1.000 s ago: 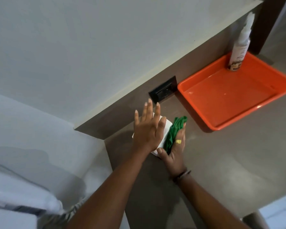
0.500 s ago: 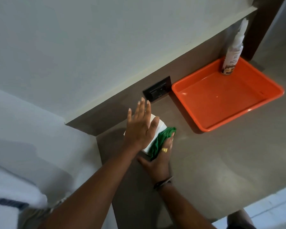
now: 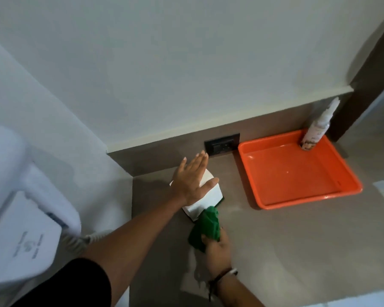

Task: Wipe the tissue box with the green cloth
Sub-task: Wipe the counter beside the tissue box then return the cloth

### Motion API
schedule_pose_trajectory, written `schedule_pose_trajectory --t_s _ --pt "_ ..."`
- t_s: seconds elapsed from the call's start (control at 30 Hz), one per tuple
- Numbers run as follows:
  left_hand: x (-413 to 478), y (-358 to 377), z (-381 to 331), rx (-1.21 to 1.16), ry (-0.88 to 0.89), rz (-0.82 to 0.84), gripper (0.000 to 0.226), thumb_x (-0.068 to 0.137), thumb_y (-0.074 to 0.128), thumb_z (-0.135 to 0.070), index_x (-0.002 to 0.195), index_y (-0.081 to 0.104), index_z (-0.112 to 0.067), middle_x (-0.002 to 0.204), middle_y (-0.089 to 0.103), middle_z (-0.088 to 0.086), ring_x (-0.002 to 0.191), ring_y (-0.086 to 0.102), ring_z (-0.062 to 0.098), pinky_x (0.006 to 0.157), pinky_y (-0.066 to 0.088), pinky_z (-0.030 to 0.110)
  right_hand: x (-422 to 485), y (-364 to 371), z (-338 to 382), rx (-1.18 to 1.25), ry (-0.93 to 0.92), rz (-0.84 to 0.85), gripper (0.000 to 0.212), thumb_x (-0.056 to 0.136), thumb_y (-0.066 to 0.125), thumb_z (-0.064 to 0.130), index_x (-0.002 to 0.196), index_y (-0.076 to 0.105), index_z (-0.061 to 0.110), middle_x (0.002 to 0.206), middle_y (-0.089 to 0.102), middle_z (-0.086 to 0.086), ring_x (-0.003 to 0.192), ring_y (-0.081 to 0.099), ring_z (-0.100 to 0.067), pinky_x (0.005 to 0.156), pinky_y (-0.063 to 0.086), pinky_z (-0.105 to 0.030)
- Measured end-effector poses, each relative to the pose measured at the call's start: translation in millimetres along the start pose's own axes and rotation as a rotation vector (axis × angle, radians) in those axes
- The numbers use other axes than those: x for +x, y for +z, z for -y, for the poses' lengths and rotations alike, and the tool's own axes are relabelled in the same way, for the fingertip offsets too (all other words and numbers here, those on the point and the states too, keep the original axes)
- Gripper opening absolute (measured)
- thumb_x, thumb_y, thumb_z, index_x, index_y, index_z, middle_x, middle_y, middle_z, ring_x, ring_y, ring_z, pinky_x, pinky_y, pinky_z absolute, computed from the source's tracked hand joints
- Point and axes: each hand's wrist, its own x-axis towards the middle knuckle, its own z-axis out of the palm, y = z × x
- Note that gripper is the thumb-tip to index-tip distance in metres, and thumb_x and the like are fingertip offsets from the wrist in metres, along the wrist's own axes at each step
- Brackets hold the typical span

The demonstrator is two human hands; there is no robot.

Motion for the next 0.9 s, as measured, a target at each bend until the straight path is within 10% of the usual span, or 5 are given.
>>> schedule_pose_trajectory --t_s 0.17,0.37,0.67,0.77,0.9 --pt "-8.8 -20.4 -22.3 0.014 -0.643 -0.392 0.075 0.084 0.05 -0.074 0.112 0.063 -0.006 0.12 0.065 0.02 0.109 0.061 0.038 0.089 0.046 0.045 36.2 -73.2 77.2 0.367 0.225 0.046 0.045 0.081 0.042 -0.011 0.122 0.057 -0.001 0.087 0.074 -0.02 0.079 0.068 -0.038 0.069 0.061 -0.043" --pt "13.0 -37.2 -51.1 -0.271 -1.157 0.205 0.123 0.061 0.042 -0.098 0.146 0.042 -0.009 0.151 0.044 0.011 0.136 0.044 0.033 0.102 0.042 0.044 119.0 -103.6 177.7 0.139 0.019 0.077 0.025 0.09 0.058 0.005 0.113 0.066 0.011 0.106 0.07 -0.018 0.086 0.073 -0.031 0.077 0.061 -0.049" --pt "26.0 -24.7 -43.5 -0.164 -1.117 0.085 0.13 0.04 0.074 -0.081 0.144 0.039 -0.011 0.145 0.045 0.008 0.133 0.045 0.028 0.099 0.044 0.038 218.0 -100.8 201.3 -0.348 0.138 0.017 0.035 0.084 0.069 0.01 0.116 0.063 -0.001 0.112 0.068 -0.017 0.088 0.065 -0.03 0.07 0.053 -0.034" --pt "21.2 -31.3 -31.6 0.102 -0.786 0.192 0.142 0.043 0.08 -0.072 0.152 0.016 -0.006 0.149 0.034 0.012 0.135 0.037 0.032 0.106 0.034 0.045 228.1 -107.9 195.4 -0.639 0.115 0.075 0.034 0.094 0.059 0.017 0.119 0.063 -0.006 0.128 0.062 -0.028 0.116 0.059 -0.04 0.092 0.045 -0.036" --pt "23.0 -36.5 -15.7 0.291 -0.337 0.367 0.142 0.045 0.079 -0.058 0.154 0.002 -0.01 0.143 0.03 0.009 0.13 0.033 0.028 0.106 0.028 0.039 223.5 -119.0 183.0 -0.853 -0.076 -0.037 0.022 0.086 0.063 0.009 0.092 0.068 -0.011 0.101 0.071 -0.033 0.096 0.064 -0.046 0.076 0.048 -0.038"
